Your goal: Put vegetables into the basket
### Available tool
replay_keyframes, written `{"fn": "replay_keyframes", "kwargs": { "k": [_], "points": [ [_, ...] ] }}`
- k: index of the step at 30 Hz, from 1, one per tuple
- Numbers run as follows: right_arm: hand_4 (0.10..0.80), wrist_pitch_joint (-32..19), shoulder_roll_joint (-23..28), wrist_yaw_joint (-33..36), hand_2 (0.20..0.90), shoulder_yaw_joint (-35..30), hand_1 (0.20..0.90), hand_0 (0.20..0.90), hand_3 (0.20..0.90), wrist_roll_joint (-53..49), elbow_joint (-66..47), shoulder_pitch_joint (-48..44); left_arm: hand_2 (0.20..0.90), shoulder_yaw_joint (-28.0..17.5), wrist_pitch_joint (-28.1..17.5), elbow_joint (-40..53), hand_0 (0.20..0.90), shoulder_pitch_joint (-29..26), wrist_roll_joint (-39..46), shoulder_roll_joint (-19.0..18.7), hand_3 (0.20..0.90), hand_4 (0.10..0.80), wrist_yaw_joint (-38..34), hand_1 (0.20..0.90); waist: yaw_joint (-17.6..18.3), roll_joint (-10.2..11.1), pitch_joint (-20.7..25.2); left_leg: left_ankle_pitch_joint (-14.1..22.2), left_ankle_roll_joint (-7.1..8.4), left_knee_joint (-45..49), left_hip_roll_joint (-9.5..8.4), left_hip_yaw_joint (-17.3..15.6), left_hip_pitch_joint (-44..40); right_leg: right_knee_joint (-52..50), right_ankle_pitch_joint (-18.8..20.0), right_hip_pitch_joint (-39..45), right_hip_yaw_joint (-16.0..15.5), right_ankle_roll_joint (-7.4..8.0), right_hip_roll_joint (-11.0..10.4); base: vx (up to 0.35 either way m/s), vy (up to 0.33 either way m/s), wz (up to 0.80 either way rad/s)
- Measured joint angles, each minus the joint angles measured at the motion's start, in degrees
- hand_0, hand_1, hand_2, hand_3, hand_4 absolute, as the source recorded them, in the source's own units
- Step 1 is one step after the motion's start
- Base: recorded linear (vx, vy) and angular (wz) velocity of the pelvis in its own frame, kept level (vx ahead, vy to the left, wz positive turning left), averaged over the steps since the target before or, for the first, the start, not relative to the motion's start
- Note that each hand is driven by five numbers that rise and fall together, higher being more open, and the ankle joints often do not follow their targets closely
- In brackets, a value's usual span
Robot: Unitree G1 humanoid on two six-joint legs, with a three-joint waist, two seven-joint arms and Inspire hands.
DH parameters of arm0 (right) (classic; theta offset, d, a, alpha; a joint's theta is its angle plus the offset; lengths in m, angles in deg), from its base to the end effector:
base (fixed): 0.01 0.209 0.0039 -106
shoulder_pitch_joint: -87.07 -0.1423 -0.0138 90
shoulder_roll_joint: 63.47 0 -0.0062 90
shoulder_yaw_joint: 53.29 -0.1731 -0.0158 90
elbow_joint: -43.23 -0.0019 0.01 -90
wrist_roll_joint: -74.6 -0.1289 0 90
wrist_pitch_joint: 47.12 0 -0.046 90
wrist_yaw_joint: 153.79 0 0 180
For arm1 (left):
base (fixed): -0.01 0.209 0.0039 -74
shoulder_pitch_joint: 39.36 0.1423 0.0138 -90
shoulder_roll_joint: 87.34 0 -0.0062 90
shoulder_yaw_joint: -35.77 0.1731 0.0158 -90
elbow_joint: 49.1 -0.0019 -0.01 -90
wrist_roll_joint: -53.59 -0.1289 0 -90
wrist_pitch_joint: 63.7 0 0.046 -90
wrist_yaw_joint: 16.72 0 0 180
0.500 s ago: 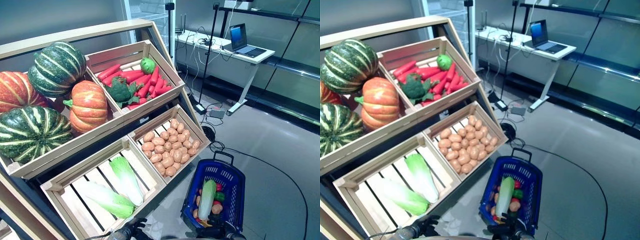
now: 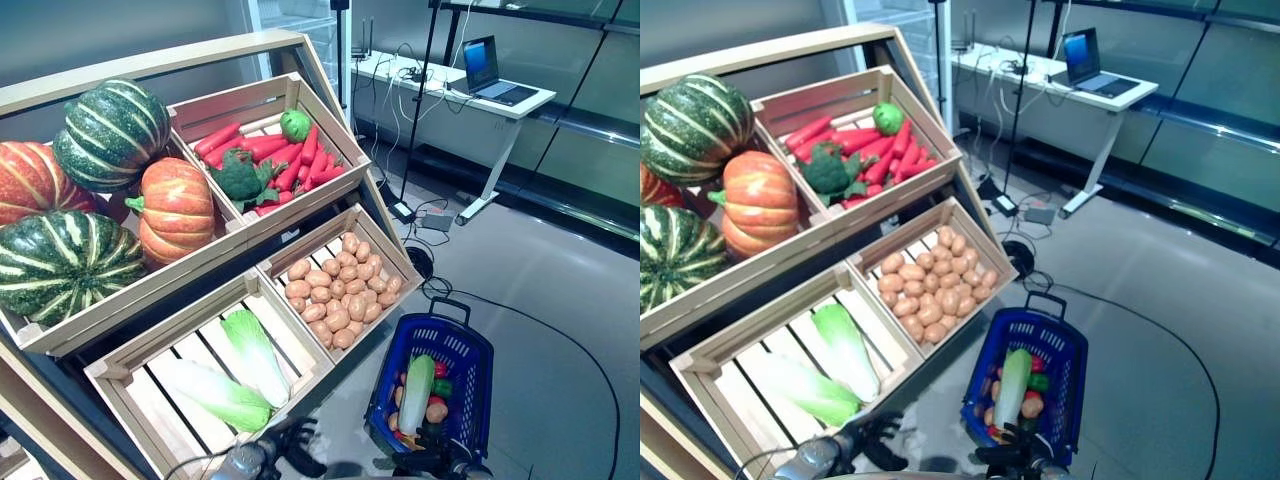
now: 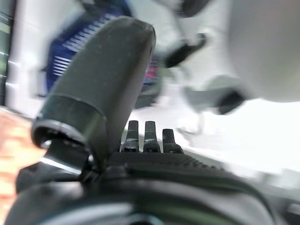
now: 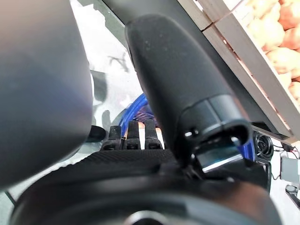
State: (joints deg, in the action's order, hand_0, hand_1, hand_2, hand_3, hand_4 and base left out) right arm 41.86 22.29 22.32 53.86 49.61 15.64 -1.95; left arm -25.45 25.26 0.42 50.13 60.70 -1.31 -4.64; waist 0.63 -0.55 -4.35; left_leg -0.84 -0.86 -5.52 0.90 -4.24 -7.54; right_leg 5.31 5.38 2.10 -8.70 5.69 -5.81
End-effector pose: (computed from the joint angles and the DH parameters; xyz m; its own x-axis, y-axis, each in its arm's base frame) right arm 0.0834 -0.1913 -0.0954 0.4489 0.0173 -0.8934 0.0646 0.9966 0.0517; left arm 0.1329 0.1834 -0.0607 0.5832 -0.3146 -0.7489 0.5418 0.8376 0.0701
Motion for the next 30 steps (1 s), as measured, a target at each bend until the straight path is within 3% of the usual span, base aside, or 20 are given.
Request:
{"fn": "replay_keyframes", "kwargs": {
  "k": [3,9,11,16,21,30],
  "points": [
    [0.8,0.5,1.5,0.0,0.9,-0.1,0.9,0.9,0.9,0.0,-2.0,0.6,0.9,-0.4,-0.7,14.7,0.9,-1.0,1.7,-5.5,0.9,0.8,2.2,0.9,0.0,-0.9,-0.9,0.0,0.0,0.0,0.01,0.0,0.1,0.0,0.1,-0.1,0.0,0.2,0.0,0.0,0.0,0.0],
    [0.8,0.5,3.1,0.0,0.9,-0.5,0.9,0.9,0.9,0.0,-2.2,0.9,0.9,-5.6,-0.7,24.5,0.9,-3.1,1.7,-9.8,0.9,0.8,4.1,0.9,0.0,-1.8,-1.5,-0.1,0.18,0.0,0.06,0.0,0.3,0.0,0.2,-0.3,0.0,-0.08,0.1,0.016,0.001,0.01],
    [0.8,0.5,3.6,0.0,0.9,-0.6,0.9,0.9,0.9,0.0,-2.2,1.3,0.9,-7.6,-0.5,25.2,0.9,-3.4,1.6,-11.0,0.9,0.8,4.0,0.9,-0.1,-2.1,-1.7,-0.1,0.17,0.0,0.05,0.1,0.3,0.0,0.2,-0.3,-0.1,-0.08,0.1,0.002,0.006,0.02],
    [0.8,-0.6,5.4,0.0,0.9,-0.9,0.9,0.9,0.9,-0.1,-2.4,2.9,0.9,-9.1,1.3,26.9,0.9,-3.4,-4.9,-18.5,0.9,0.8,2.5,0.9,-0.8,-3.3,-2.4,-0.2,0.35,0.0,0.03,1.1,1.5,0.1,0.2,-0.9,-1.1,-0.12,-0.1,-0.028,0.036,0.09],
    [0.8,-2.1,6.8,-0.6,0.9,-1.4,0.9,0.9,0.9,-0.2,-2.4,3.6,0.9,-11.2,3.8,26.9,0.9,-2.5,-11.2,-21.6,0.9,0.8,-0.2,0.9,-2.0,-4.9,-3.3,-1.2,0.5,0.5,-0.05,2.0,4.4,0.0,0.4,-3.5,-1.8,-0.15,-0.1,-0.164,0.025,0.1],
    [0.8,-4.3,12.6,-2.5,0.9,-0.9,0.9,0.9,0.9,-0.6,-1.7,-4.7,0.9,-11.3,4.6,27.5,0.9,-6.4,-27.3,-29.0,0.9,0.8,-6.4,0.9,-3.4,-7.5,-15.1,-1.7,1.65,7.4,0.11,4.4,12.5,-3.1,0.3,-8.0,-5.4,-1.88,-0.4,-0.161,-0.019,0.22]
  ]
}}
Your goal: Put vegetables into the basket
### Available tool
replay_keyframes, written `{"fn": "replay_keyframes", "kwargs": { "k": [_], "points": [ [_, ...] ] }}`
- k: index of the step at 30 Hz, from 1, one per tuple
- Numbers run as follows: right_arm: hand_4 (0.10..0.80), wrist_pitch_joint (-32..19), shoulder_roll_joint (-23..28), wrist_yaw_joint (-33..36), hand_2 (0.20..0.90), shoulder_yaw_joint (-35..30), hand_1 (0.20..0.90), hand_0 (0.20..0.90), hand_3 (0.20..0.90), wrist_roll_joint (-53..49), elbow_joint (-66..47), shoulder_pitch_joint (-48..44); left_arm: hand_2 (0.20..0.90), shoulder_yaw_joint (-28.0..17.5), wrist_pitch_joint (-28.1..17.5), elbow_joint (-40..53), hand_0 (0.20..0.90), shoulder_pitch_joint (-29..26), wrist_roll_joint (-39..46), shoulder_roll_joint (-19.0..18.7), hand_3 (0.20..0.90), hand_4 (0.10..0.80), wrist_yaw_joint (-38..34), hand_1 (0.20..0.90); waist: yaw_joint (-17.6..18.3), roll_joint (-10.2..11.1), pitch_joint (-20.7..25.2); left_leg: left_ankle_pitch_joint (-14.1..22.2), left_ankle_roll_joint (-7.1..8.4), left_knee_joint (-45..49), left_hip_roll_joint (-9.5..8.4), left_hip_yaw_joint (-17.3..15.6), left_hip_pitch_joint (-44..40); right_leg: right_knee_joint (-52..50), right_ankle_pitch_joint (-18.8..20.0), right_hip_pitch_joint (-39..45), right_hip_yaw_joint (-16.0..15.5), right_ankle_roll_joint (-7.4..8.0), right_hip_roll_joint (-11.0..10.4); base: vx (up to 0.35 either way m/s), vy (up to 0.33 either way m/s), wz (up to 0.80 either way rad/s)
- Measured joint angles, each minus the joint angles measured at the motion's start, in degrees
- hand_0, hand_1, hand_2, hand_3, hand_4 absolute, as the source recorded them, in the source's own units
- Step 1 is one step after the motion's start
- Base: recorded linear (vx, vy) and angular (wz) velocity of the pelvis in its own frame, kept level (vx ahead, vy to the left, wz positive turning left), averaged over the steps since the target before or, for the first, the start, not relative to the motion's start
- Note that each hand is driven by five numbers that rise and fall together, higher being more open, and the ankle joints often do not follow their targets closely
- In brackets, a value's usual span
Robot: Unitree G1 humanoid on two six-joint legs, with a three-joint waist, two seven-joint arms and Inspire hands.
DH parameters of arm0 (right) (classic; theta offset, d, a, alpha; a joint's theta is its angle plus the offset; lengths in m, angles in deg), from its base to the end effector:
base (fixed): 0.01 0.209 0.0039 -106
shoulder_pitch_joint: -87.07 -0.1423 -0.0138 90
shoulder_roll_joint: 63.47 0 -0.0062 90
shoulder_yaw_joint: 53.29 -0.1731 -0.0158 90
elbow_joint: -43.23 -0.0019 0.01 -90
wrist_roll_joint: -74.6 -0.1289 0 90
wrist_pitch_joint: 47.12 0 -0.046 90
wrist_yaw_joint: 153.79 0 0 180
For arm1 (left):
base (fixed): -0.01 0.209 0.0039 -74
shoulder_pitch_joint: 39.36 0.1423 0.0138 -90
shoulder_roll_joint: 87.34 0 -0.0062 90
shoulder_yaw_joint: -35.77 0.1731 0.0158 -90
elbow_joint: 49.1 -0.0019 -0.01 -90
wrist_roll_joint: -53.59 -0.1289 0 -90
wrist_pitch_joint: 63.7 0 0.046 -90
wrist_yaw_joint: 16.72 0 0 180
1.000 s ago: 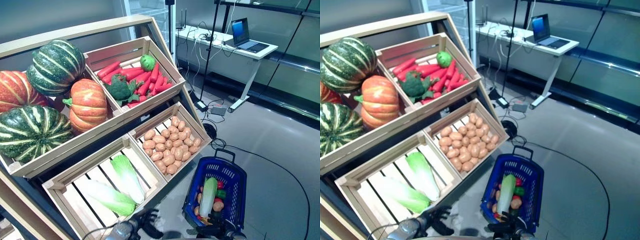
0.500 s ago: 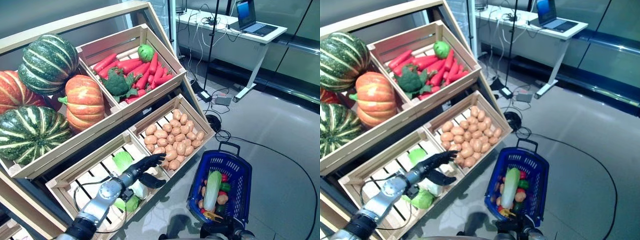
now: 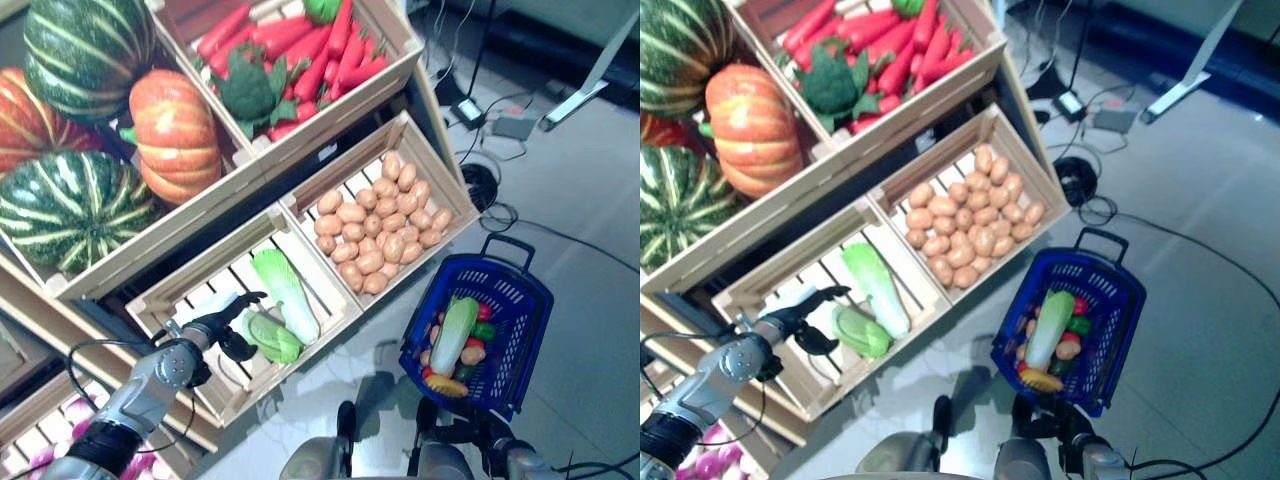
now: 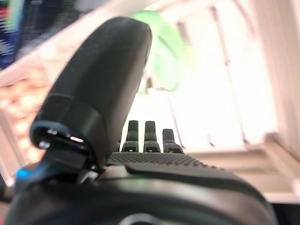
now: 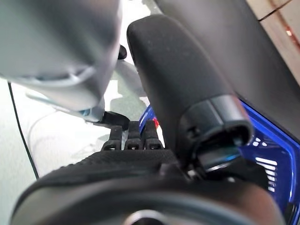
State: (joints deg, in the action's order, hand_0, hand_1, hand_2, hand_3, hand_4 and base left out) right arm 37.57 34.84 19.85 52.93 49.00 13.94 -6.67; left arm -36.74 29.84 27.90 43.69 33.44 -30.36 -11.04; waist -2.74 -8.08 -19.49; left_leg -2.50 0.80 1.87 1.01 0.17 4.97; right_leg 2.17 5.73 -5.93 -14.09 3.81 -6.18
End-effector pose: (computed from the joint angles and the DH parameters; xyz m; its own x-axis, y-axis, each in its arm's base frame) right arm 0.1191 -0.2584 -0.0649 0.6101 -0.1134 -0.7841 0.0377 0.9927 -0.1143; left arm 0.2058 0.2737 0.0748 0.9303 -0.0259 -0.3659 0.3557 0.3071 0.8827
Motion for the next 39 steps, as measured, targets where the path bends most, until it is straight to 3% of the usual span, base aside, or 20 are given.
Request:
{"fn": "replay_keyframes", "kwargs": {
  "k": [8,13,21,29,39],
  "points": [
    [0.8,-1.5,0.4,0.0,0.9,-0.1,0.9,0.9,0.9,-3.9,-0.3,-5.5,0.9,0.3,0.6,2.2,0.9,-3.4,-11.5,-3.7,0.9,0.8,-2.3,0.9,-1.4,1.3,-5.7,1.4,0.83,7.1,-0.51,1.0,6.3,-16.2,-6.3,-10.0,-0.1,-1.15,-2.4,-0.076,-0.007,0.09],
    [0.8,-1.5,0.5,0.0,0.9,0.2,0.9,0.9,0.9,-4.1,-0.8,-7.2,0.9,2.5,1.2,2.1,0.9,-4.3,-13.2,-4.4,0.9,0.8,-5.7,0.9,-1.4,1.2,-7.4,3.2,0.98,11.7,-0.71,1.0,9.7,-21.9,-8.3,-13.7,0.6,-1.83,-3.0,-0.042,0.004,-0.01],
    [0.8,-1.5,0.8,0.0,0.9,0.3,0.9,0.9,0.9,-4.3,-1.8,-8.2,0.9,4.5,2.4,-0.2,0.9,-4.5,-22.1,-4.4,0.9,0.8,-19.8,0.9,-1.4,1.3,-8.8,6.0,2.05,19.0,-0.25,0.9,13.8,-28.2,-10.7,-17.6,1.2,-3.14,-2.9,-0.025,0.015,-0.03],
    [0.8,-1.4,1.1,0.1,0.9,0.5,0.9,0.9,0.9,-4.6,-4.9,-9.4,0.9,5.1,5.5,-11.8,0.9,-5.3,-25.4,-4.2,0.9,0.8,-35.2,0.9,0.1,2.0,-9.4,9.1,2.39,27.5,0.31,0.0,19.5,-35.4,-12.6,-23.4,3.0,-3.96,-2.7,-0.027,0.029,-0.08],
    [0.8,-1.0,1.8,0.2,0.9,0.6,0.9,0.9,0.9,-6.4,-8.1,-11.1,0.9,9.8,6.8,-18.4,0.9,-8.4,-28.8,-0.6,0.9,0.8,-37.7,0.9,1.4,3.5,-10.3,9.9,2.78,32.8,1.03,-0.5,25.6,-39.9,-13.0,-29.9,5.5,-4.5,-1.4,-0.022,0.031,-0.05]
  ]
}}
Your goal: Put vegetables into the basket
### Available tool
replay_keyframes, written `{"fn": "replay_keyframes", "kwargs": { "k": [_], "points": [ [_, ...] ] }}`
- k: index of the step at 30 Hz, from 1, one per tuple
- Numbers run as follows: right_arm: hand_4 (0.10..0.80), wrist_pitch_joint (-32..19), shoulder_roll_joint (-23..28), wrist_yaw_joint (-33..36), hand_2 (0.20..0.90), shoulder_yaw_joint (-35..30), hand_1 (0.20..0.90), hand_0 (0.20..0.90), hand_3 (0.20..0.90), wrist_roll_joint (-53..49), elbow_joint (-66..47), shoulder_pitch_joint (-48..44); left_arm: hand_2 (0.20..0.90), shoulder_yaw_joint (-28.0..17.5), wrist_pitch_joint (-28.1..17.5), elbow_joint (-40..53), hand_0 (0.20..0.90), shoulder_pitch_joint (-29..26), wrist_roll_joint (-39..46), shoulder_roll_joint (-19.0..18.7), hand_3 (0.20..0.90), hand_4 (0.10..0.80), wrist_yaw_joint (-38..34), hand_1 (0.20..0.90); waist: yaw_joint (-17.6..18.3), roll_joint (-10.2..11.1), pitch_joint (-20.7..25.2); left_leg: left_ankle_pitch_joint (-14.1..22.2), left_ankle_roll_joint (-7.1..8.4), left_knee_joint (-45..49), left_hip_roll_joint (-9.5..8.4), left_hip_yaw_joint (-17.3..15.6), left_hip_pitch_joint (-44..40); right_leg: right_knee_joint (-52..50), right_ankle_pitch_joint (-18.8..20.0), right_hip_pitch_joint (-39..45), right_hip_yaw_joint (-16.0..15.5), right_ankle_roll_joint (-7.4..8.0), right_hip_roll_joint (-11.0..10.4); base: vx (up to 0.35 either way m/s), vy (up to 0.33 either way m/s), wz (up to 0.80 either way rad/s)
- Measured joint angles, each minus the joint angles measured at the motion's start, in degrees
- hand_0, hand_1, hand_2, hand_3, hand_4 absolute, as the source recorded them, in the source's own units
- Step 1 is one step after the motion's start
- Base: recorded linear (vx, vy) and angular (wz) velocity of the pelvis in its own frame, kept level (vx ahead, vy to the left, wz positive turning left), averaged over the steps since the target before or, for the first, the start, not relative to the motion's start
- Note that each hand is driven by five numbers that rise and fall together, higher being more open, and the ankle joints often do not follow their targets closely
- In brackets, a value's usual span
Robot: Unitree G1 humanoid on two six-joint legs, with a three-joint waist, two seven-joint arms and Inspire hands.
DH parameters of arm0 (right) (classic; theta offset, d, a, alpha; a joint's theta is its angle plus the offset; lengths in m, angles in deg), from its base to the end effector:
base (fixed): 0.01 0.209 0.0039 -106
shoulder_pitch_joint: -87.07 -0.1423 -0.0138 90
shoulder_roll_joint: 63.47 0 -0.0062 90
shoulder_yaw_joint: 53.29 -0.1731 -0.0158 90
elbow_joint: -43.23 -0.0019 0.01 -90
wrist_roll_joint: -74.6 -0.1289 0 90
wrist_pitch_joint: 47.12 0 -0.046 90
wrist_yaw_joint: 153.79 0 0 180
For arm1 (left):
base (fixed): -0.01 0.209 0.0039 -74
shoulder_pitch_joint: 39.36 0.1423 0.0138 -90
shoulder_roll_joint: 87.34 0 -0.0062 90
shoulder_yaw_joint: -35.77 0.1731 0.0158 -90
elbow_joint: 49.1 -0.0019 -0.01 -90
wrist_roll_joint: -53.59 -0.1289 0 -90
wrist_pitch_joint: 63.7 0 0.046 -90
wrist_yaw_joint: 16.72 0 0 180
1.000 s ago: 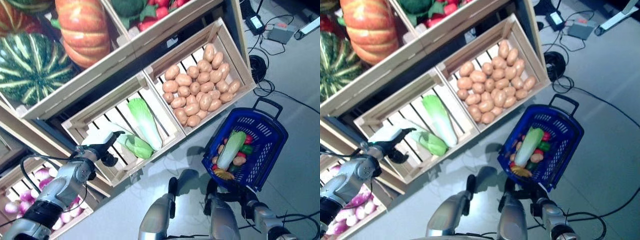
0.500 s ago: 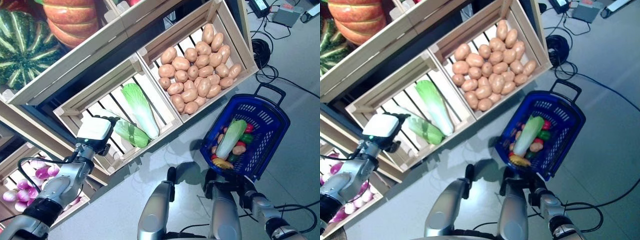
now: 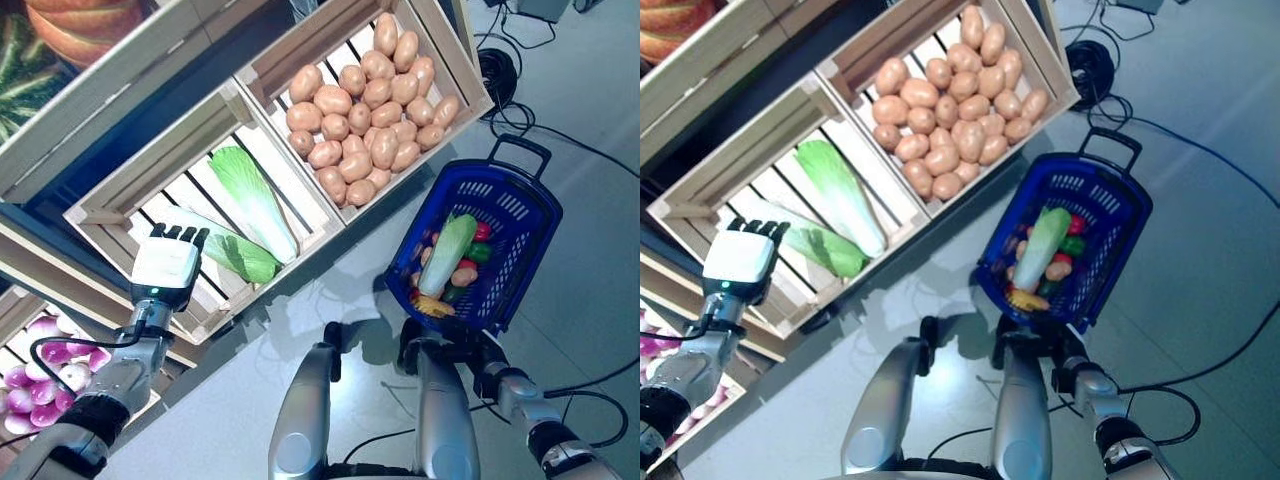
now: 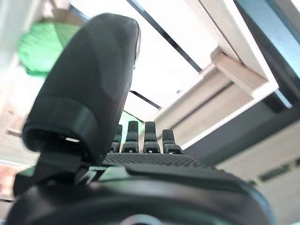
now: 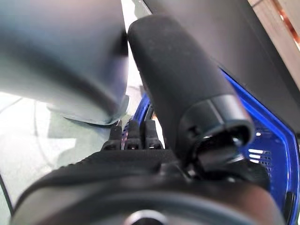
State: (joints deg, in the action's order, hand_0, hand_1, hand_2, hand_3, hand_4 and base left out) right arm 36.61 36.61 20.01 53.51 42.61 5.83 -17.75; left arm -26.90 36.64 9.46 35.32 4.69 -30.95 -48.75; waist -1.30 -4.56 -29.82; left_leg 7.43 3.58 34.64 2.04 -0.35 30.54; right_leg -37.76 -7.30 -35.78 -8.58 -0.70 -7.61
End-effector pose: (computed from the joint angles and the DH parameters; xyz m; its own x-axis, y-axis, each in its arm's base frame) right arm 0.1978 -0.2472 -0.0201 0.8414 -0.0347 -0.5394 0.0224 0.9993 -0.0295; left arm 0.2147 0.3007 0.0566 0.9863 0.0719 0.1485 -0.1130 -0.3614 0.9255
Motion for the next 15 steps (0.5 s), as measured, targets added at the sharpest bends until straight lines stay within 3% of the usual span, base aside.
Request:
{"fn": "replay_keyframes", "kwargs": {
  "k": [6,7,8,10,15],
  "points": [
    [0.8,1.2,0.2,0.0,0.9,0.1,0.9,0.9,0.9,-0.1,-0.3,-1.6,0.9,2.6,0.0,-4.5,0.9,-2.4,-2.0,0.9,0.9,0.8,-0.6,0.9,0.3,0.4,-0.1,0.2,0.25,1.3,1.08,-0.1,1.3,-3.0,-0.6,-1.8,0.6,-0.1,1.1,-0.002,0.044,-0.06],
    [0.8,1.2,0.2,0.0,0.9,0.0,0.9,0.9,0.9,-0.1,-1.0,-0.9,0.9,2.7,0.0,-4.8,0.9,-2.6,-2.6,0.8,0.9,0.8,-0.7,0.9,0.3,0.7,-0.1,0.2,0.34,2.0,1.17,-0.3,2.0,-7.6,-2.5,-2.0,1.5,-0.88,0.8,0.005,0.02,0.24],
    [0.8,1.4,0.3,0.0,0.9,-0.1,0.9,0.9,0.9,-0.2,-2.2,-0.4,0.9,2.5,0.2,-4.7,0.9,-3.4,-2.8,0.7,0.9,0.8,-1.9,0.9,0.7,1.5,-0.2,0.5,1.01,4.2,0.61,-1.0,2.8,-11.5,-9.0,-2.1,3.1,-0.14,0.6,0.002,0.016,0.31],
    [0.8,1.7,0.5,0.0,0.9,0.0,0.9,0.9,0.9,-0.2,-2.6,-1.1,0.9,3.0,0.5,-5.4,0.9,-3.7,-2.8,1.1,0.9,0.8,-3.2,0.9,0.7,1.4,-0.2,0.4,1.27,4.9,1.09,-0.5,4.0,-11.7,-9.1,-3.1,3.0,-0.31,1.6,-0.008,0.019,0.07],
    [0.8,1.8,0.8,0.0,0.9,0.1,0.9,0.9,0.9,-0.7,-4.2,-1.2,0.9,4.0,0.4,-9.3,0.9,-4.3,-3.2,2.1,0.9,0.8,-3.6,0.9,2.5,1.4,-0.2,0.5,1.26,4.8,1.04,-0.9,5.2,-11.7,-9.0,-4.5,3.2,-0.24,1.5,-0.01,0.016,-0.04]
  ]
}}
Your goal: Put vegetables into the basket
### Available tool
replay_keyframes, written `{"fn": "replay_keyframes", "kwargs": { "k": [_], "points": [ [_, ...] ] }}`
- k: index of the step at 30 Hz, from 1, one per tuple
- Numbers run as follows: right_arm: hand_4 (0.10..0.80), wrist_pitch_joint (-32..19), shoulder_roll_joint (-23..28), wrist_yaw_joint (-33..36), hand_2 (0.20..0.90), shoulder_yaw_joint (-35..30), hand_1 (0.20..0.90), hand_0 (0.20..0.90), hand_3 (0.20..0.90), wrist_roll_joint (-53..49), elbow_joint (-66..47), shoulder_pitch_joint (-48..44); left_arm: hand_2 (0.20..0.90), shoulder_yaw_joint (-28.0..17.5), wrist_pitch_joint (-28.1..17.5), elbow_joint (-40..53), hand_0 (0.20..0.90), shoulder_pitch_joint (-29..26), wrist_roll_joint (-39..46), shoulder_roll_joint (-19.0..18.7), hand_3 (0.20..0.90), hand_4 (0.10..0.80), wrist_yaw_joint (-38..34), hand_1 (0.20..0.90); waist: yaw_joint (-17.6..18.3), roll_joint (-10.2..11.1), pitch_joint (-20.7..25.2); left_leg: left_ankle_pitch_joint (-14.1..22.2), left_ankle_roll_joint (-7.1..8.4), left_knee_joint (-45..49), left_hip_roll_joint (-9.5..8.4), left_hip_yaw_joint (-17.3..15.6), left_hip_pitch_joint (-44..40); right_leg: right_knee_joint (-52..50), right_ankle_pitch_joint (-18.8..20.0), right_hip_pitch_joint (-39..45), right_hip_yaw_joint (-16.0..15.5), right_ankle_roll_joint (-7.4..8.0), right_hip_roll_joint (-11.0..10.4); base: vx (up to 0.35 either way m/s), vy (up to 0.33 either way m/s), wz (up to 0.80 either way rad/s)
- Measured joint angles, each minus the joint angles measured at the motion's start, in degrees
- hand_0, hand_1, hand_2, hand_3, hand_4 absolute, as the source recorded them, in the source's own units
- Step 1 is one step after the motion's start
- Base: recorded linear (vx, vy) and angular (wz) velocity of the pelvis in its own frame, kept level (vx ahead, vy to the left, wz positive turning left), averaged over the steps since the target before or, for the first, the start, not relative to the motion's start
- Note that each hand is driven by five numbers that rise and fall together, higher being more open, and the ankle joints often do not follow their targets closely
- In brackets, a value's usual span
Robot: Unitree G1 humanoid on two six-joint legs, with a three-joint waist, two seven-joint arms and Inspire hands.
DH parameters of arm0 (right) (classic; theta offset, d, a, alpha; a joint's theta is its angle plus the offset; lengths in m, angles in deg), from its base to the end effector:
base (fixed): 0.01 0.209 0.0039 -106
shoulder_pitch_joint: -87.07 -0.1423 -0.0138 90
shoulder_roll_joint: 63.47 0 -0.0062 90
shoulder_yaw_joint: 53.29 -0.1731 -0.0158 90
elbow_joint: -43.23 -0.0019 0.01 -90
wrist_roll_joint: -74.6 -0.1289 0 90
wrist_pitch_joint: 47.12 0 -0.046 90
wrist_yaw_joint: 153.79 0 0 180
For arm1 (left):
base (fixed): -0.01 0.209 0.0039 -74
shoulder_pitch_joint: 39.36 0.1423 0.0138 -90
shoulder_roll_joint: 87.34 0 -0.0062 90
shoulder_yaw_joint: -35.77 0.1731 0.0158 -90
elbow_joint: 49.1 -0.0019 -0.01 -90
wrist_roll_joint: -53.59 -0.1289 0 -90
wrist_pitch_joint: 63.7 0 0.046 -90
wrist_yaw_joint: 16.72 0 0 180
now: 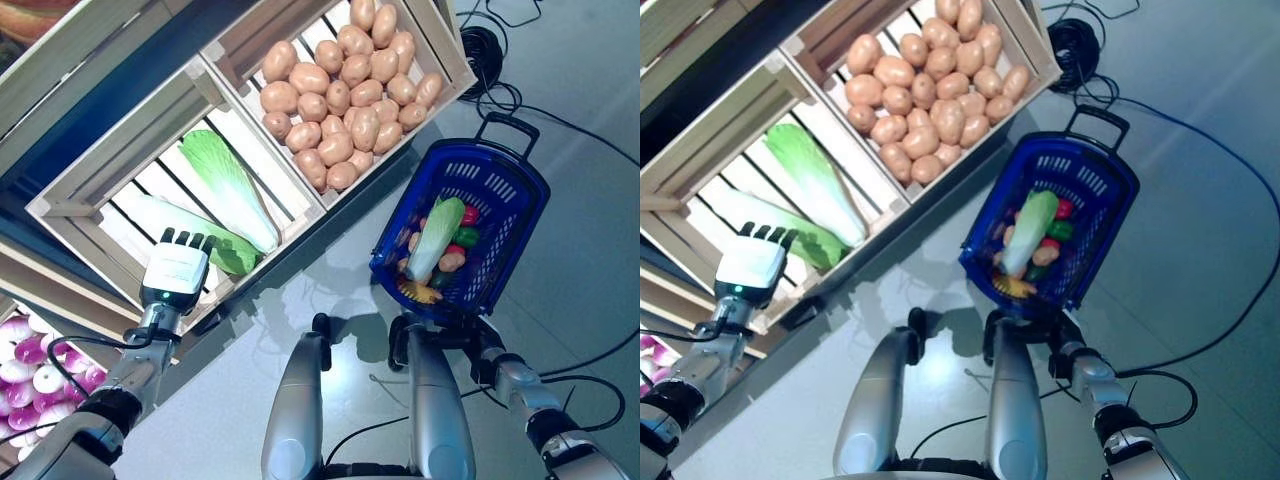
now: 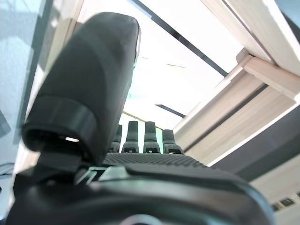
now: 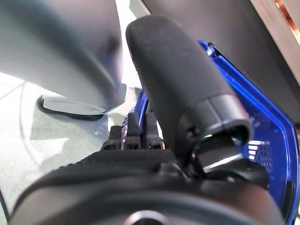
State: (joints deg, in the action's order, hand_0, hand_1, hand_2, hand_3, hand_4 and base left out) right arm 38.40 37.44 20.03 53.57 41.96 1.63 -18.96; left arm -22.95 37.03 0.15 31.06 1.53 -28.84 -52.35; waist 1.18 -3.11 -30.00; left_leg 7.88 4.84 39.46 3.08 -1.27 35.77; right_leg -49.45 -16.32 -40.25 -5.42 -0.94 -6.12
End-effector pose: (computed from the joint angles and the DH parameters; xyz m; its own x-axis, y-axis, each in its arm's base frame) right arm 0.2103 -0.2434 -0.0077 0.8692 -0.0015 -0.4945 -0.0064 0.9999 -0.0142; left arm 0.2191 0.3053 0.0467 0.9883 0.0660 0.1378 -0.0940 -0.4484 0.8889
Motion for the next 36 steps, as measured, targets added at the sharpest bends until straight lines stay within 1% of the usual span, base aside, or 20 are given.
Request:
{"fn": "replay_keyframes", "kwargs": {
  "k": [2,6,9,16,17,18,19,20,21,25,28,30,32,34,36],
  "points": [
    [0.8,0.1,0.2,0.0,0.9,0.0,0.9,0.9,0.9,-1.8,-0.3,0.2,0.9,0.0,0.1,-2.1,0.9,-1.9,0.1,0.5,0.9,0.8,0.0,0.9,0.2,0.0,0.0,0.1,-0.2,0.2,-0.02,0.0,0.5,0.0,0.1,-0.3,0.0,0.06,0.0,-0.007,0.017,0.04],
    [0.8,0.6,0.6,0.1,0.9,0.0,0.9,0.9,0.9,-1.9,-0.4,0.2,0.9,-0.1,0.8,-3.3,0.9,-4.0,0.1,0.5,0.9,0.8,-0.1,0.9,0.2,0.0,0.0,0.5,-0.42,0.7,-0.06,0.0,0.8,-0.4,0.0,-0.7,0.0,0.05,-0.1,0.0,0.0,0.0],
    [0.8,0.6,0.9,0.3,0.9,0.0,0.9,0.9,0.9,-3.8,-0.6,0.1,0.9,-0.3,1.3,-4.9,0.9,-5.8,0.2,0.5,0.9,0.8,-0.1,0.9,0.4,0.0,0.0,0.7,-0.32,1.0,-0.04,-0.3,1.5,-0.9,-0.1,-1.6,0.1,0.02,-0.2,0.018,0.004,-0.01],
    [0.8,0.6,1.1,0.4,0.9,0.0,0.9,0.9,0.9,-3.9,-1.1,0.2,0.9,-0.3,1.4,-4.7,0.9,-6.2,0.5,0.8,0.9,0.8,0.1,0.9,1.0,0.0,0.0,1.3,0.2,2.0,0.01,0.1,2.4,-2.0,-0.8,-2.4,0.0,-0.41,-0.1,-0.015,0.004,0.01],
    [0.8,0.5,1.2,0.4,0.9,0.0,0.9,0.9,0.9,-3.9,-1.5,0.4,0.9,-0.3,1.4,-4.9,0.9,-6.3,0.5,0.8,0.9,0.8,0.0,0.9,1.0,0.0,0.0,1.0,0.07,1.9,0.0,0.2,2.7,-2.0,-0.5,-2.7,0.0,-0.04,-0.1,0.069,-0.005,0.01],
    [0.8,0.5,1.3,0.4,0.9,0.0,0.9,0.9,0.9,-3.9,-1.4,0.3,0.9,-0.3,1.5,-4.6,0.9,-6.4,0.6,0.8,0.9,0.8,0.1,0.9,1.0,0.0,0.0,1.3,0.35,2.0,0.0,0.2,3.0,-2.1,-0.8,-3.0,0.0,-0.39,-0.1,0.0,0.0,0.0],
    [0.8,0.4,1.3,0.4,0.9,0.0,0.9,0.9,0.9,-4.0,-1.4,0.1,0.9,-0.3,1.5,-4.9,0.9,-6.5,0.6,0.9,0.9,0.8,0.2,0.9,1.0,0.0,0.0,1.3,0.38,2.2,0.01,0.2,3.4,-2.2,-0.8,-3.4,0.0,-0.41,-0.1,0.072,-0.009,0.0],
    [0.8,0.4,1.3,0.4,0.9,-0.1,0.9,0.9,0.9,-4.1,-1.5,0.2,0.9,-0.3,1.5,-5.4,0.9,-6.6,0.5,0.9,0.9,0.8,0.2,0.9,1.0,0.1,0.0,1.0,0.13,2.2,0.0,0.2,3.7,-2.2,-0.5,-3.7,-0.1,-0.11,-0.1,0.0,0.0,0.0],
    [0.8,0.3,1.4,0.4,0.9,-0.1,0.9,0.9,0.9,-4.3,-1.3,0.1,0.9,-0.2,1.5,-5.5,0.9,-6.9,0.5,1.0,0.9,0.8,0.4,0.9,1.0,0.1,0.0,1.2,0.37,2.4,0.01,0.4,4.1,-2.3,-0.7,-4.0,-0.1,-0.4,-0.1,0.0,-0.004,0.04],
    [0.8,0.1,1.7,0.4,0.9,-0.1,0.9,0.9,0.9,-4.4,-1.5,0.0,0.9,-0.2,1.5,-6.2,0.9,-8.2,0.3,1.0,0.9,0.8,2.5,0.9,1.0,0.1,0.0,1.1,0.13,2.5,0.01,0.5,4.6,-2.3,-0.6,-4.4,-0.2,-0.08,0.0,-0.037,0.01,0.02],
    [0.8,0.1,1.7,0.4,0.9,-0.1,0.9,0.9,0.9,-4.4,-1.4,-0.1,0.9,0.0,1.4,-6.5,0.9,-9.6,-0.8,1.2,0.9,0.8,6.5,0.9,1.1,0.1,0.0,1.3,0.04,2.8,0.01,0.5,5.0,-2.4,-0.6,-4.7,-0.2,-0.02,0.0,0.029,0.004,0.0],
    [0.8,0.1,1.8,0.5,0.9,-0.1,0.9,0.9,0.9,-4.8,-1.4,-0.2,0.9,0.6,1.4,-6.6,0.9,-10.3,-1.1,1.2,0.9,0.8,7.9,0.9,1.1,0.2,0.0,1.5,-0.03,3.0,0.0,0.5,5.2,-2.4,-0.7,-4.7,-0.2,0.03,0.0,0.046,0.001,0.0],
    [0.8,0.1,1.8,0.5,0.9,0.1,0.9,0.9,0.9,-6.2,-1.3,-0.4,0.9,2.2,1.2,-6.4,0.9,-11.1,-1.1,1.2,0.9,0.8,9.0,0.9,1.1,0.2,0.0,1.6,-0.06,3.2,-0.01,0.5,5.4,-2.4,-0.7,-4.8,-0.1,0.09,0.0,-0.034,0.004,0.0],
    [0.8,0.1,1.8,0.6,0.9,0.1,0.9,0.9,0.9,-6.3,-1.5,-0.5,0.9,3.4,0.3,-6.3,0.9,-12.2,-0.2,1.2,0.9,0.8,9.7,0.9,1.1,0.4,0.0,1.5,-0.12,3.4,-0.02,0.6,6.1,-2.3,-0.4,-5.5,-0.2,0.33,0.0,-0.035,0.002,0.0],
    [0.8,0.1,1.9,0.6,0.9,0.1,0.9,0.9,0.9,-6.3,-1.6,-0.7,0.9,3.8,-1.6,-5.9,0.9,-13.2,1.0,1.2,0.9,0.8,11.4,0.9,1.2,0.4,0.0,1.5,-0.17,3.8,-0.01,0.8,6.9,-2.4,-0.4,-6.0,-0.3,0.43,0.1,0.0,0.0,0.0]
  ]
}}
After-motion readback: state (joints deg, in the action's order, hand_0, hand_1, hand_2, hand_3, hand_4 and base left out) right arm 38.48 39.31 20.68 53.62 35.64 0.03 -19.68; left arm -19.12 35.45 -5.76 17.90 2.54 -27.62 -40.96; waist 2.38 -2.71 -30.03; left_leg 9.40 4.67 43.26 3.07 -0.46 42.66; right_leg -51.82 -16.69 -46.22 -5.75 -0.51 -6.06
